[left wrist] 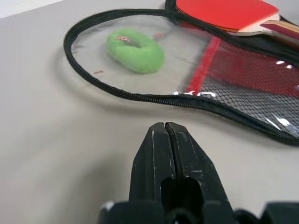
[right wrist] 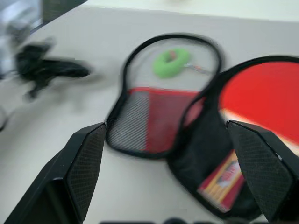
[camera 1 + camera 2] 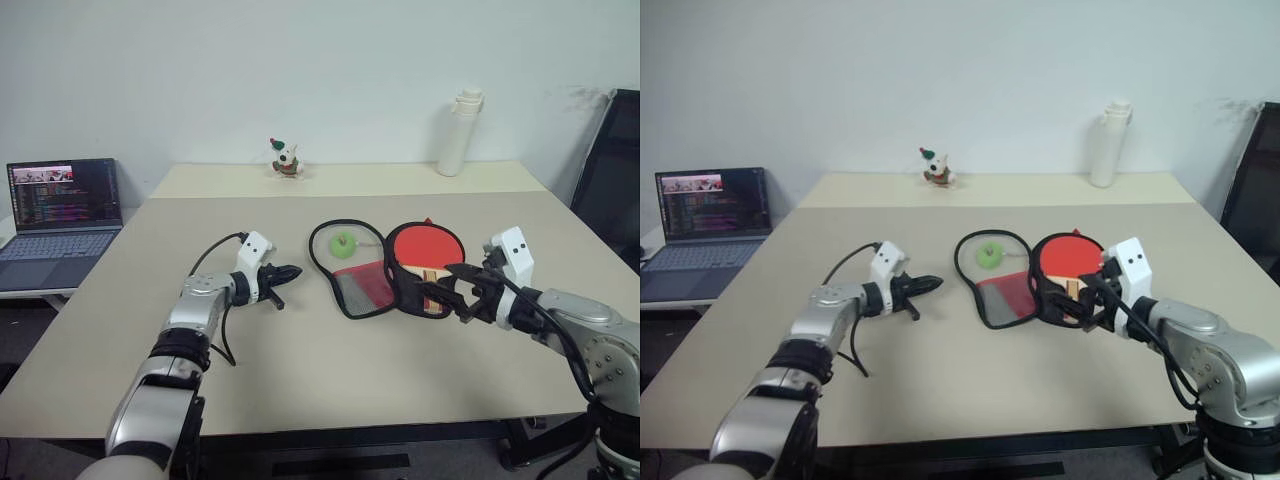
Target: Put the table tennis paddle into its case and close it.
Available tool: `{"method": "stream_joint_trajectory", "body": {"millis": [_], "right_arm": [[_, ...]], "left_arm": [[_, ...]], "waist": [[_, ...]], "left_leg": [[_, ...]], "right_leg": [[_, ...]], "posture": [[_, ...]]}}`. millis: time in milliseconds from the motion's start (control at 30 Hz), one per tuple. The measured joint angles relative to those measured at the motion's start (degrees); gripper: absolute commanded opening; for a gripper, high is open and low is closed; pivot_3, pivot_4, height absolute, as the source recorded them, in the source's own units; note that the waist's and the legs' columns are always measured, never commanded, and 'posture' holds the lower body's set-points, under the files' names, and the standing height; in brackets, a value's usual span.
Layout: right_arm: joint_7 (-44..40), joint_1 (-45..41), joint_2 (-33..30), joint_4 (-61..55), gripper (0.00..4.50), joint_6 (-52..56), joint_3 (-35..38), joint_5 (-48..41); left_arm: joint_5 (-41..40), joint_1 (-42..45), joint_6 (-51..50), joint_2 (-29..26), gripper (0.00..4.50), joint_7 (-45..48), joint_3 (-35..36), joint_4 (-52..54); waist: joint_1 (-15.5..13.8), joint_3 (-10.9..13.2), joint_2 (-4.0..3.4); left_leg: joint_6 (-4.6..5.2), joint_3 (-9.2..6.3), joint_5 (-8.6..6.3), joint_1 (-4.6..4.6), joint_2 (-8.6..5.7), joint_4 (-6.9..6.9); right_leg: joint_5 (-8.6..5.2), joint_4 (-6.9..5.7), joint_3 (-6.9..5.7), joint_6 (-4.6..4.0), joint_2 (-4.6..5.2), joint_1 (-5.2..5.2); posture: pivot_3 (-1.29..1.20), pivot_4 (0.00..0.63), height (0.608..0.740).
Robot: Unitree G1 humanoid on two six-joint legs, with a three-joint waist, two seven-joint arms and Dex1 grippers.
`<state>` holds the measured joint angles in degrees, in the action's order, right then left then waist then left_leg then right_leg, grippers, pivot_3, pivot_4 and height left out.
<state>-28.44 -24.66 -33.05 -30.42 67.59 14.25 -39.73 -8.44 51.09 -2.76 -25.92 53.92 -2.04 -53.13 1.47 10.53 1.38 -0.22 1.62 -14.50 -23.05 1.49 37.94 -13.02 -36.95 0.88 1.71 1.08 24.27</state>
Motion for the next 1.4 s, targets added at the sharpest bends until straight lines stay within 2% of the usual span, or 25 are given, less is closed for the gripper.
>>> {"method": "stream_joint_trajectory", "body": {"millis": [333, 667, 867, 967, 1167, 1400], "right_arm": [[-0.28, 1.28, -2.39, -1.00, 4.50, -0.17, 0.05, -2.01], [1.26, 4.43, -4.42, -2.90, 4.50, -0.32, 2.84, -2.34], [3.06, 8.02, -4.65, -6.33, 4.50, 0.82, 6.63, -4.59], [4.14, 10.63, -4.65, -8.24, 4.50, 1.64, 9.16, -6.40], [5.19, 11.73, -4.65, -8.41, 4.50, 1.89, 9.33, -8.86], [4.75, 11.20, -5.40, -7.04, 4.50, 1.56, 7.80, -9.92]], "left_arm": [[5.73, 8.46, 6.25, 8.12, 0.04, -3.98, -1.02, -16.97], [6.62, 20.42, 10.11, 12.26, 0.04, -3.18, 0.33, -20.33], [7.27, 23.43, 10.93, 16.70, 0.04, -2.36, 0.36, -21.45], [7.54, 23.59, 11.12, 15.83, 0.04, -2.03, 0.43, -21.59], [8.26, 22.44, 11.01, 11.20, 0.04, -1.85, 1.39, -21.71], [11.05, 15.43, 8.50, 5.89, 0.04, -1.26, 0.18, -21.47]], "waist": [[-0.01, 0.05, 0.10], [-0.08, 0.09, 0.17], [0.04, 0.10, 0.18], [0.33, 0.10, 0.18], [0.28, 0.09, 0.18], [0.16, 0.10, 0.18]], "left_leg": [[0.00, 0.01, 0.00, -0.01, 0.00, 0.03], [0.00, 0.01, 0.00, -0.07, -0.03, 0.03], [0.00, 0.03, 0.00, -0.07, -0.04, 0.02], [0.00, 0.00, 0.00, 0.01, -0.03, 0.01], [0.00, 0.00, 0.00, 0.08, 0.00, 0.02], [0.00, -0.01, 0.00, 0.02, 0.01, 0.03]], "right_leg": [[0.00, -0.03, -0.02, 0.01, -0.01, 0.00], [0.00, -0.01, -0.04, 0.02, 0.00, 0.01], [-0.01, -0.01, -0.04, 0.02, -0.02, 0.02], [-0.01, -0.06, 0.03, 0.02, -0.06, 0.02], [-0.01, -0.14, 0.02, 0.02, -0.07, -0.01], [0.00, -0.08, 0.01, 0.01, -0.03, 0.01]], "posture": [[0.00, 0.150, 0.740], [0.00, 0.150, 0.740], [0.00, 0.150, 0.740], [0.00, 0.150, 0.740], [0.00, 0.150, 0.740], [0.00, 0.150, 0.740]]}}
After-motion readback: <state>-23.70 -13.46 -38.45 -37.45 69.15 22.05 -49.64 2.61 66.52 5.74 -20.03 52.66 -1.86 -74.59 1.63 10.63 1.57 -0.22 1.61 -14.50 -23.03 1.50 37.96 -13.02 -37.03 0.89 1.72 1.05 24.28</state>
